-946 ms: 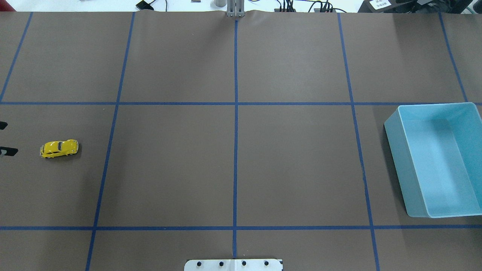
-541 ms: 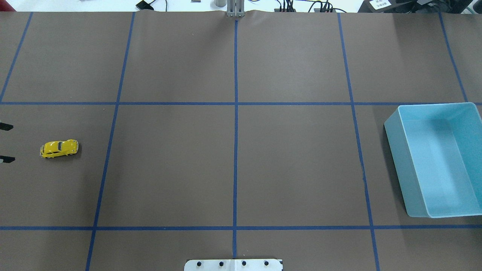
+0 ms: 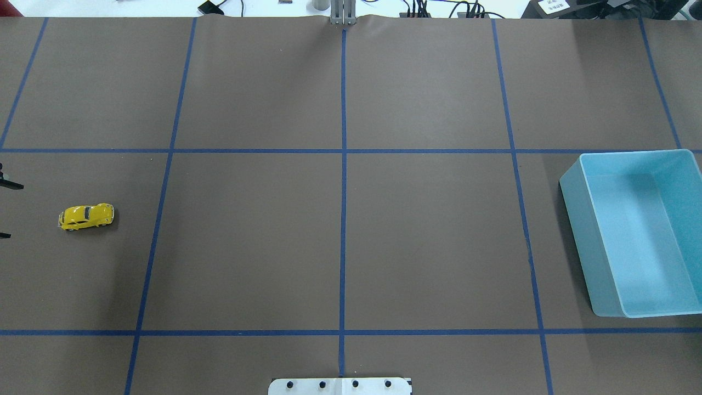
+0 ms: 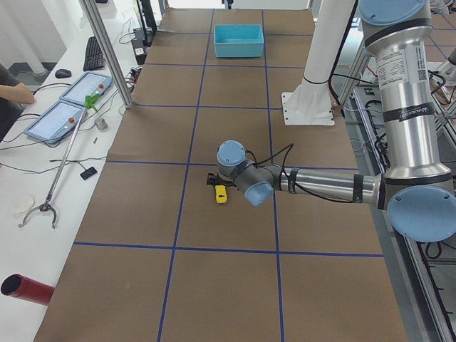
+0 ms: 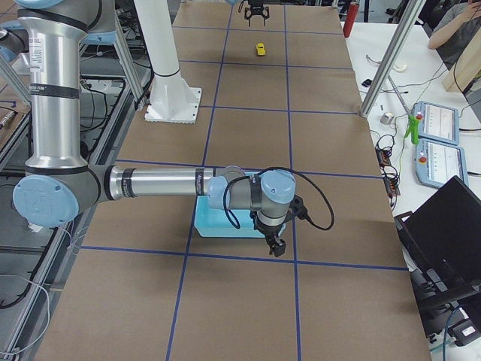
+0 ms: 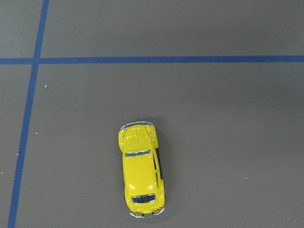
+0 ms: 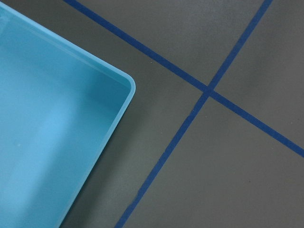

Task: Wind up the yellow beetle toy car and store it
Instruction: 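Lower the left gripper onto the yellow car and grasp it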

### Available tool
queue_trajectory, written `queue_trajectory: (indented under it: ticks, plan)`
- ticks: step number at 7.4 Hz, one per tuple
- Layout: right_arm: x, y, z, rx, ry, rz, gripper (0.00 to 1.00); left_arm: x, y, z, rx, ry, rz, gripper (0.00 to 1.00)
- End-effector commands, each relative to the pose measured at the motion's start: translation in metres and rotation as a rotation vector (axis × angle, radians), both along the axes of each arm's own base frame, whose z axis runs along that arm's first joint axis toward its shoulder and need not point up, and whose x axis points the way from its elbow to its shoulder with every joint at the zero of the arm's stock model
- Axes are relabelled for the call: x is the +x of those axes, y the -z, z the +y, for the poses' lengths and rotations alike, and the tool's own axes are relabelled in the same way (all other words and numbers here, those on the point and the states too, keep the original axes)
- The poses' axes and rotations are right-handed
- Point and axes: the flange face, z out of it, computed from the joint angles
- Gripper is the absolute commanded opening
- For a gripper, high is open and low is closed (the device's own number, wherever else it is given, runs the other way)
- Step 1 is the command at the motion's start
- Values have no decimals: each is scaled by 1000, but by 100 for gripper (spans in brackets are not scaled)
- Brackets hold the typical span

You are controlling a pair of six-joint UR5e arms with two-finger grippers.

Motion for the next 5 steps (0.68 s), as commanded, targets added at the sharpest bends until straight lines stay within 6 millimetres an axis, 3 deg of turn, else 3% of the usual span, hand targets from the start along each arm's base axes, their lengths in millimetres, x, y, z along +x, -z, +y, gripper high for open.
queue_trajectory:
  ticks: [1,5]
  plan:
    - [0,0,0,1,0,1,100,7,-2,-14,5,-3,-6,100]
    - [0,0,0,1,0,1,100,24,-11,-49,-3,-6,-3,100]
